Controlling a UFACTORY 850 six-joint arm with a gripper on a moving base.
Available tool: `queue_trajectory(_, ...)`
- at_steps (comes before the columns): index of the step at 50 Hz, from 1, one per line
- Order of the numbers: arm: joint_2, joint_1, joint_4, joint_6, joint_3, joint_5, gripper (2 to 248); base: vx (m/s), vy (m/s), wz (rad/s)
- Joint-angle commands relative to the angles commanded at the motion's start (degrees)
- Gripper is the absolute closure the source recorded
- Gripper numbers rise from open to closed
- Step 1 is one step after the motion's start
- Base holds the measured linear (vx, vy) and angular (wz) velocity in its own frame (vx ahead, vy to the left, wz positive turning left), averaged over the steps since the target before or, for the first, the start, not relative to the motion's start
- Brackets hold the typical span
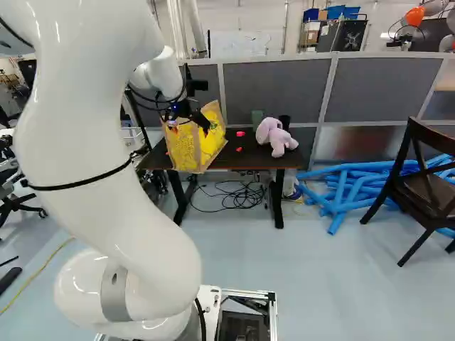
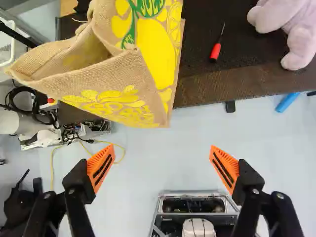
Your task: Pick up the bag on the ground and place it on the table
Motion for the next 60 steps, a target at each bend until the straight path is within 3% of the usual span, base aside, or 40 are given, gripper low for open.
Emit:
queue_trajectory(44, 11.24, -4.94, 1.31, -8.38, 26.5, 35.02, 3, 0.0, 0.0, 0.0)
queue_trajectory(60, 14.67, -6.44, 1.72, -10.94, 34.59, 45.72, 3, 0.0, 0.0, 0.0)
